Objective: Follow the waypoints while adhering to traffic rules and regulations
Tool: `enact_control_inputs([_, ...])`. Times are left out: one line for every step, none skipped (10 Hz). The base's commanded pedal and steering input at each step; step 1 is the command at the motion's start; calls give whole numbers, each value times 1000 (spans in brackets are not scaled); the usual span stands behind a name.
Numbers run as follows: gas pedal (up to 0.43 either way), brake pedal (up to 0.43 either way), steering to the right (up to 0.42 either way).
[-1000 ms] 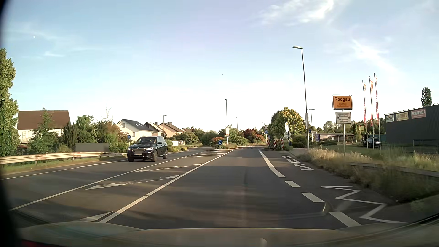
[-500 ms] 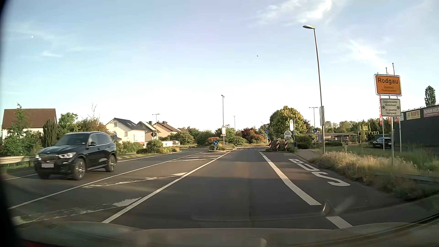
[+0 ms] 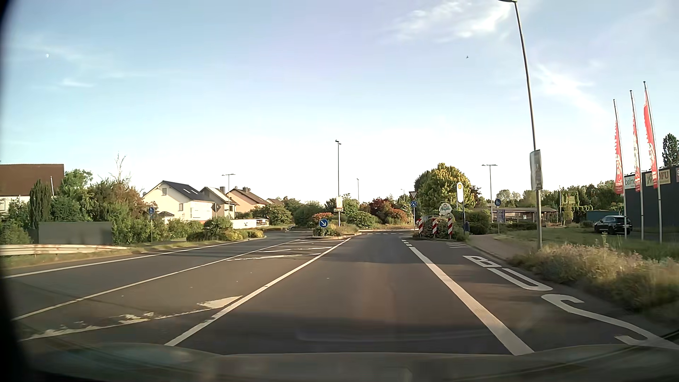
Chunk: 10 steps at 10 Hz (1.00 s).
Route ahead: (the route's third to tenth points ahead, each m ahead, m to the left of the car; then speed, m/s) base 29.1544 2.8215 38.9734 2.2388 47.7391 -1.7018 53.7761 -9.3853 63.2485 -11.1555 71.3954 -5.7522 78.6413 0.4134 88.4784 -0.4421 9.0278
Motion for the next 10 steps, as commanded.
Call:
enact_control_inputs([0,30,19])
enact_control_inputs([0,30,19])
enact_control_inputs([0,30,19])
enact_control_inputs([0,24,19])
enact_control_inputs([0,30,15])
enact_control_inputs([0,30,14])
enact_control_inputs([0,43,14])
enact_control_inputs([0,49,13])
enact_control_inputs([0,55,12])
enact_control_inputs([0,67,12])
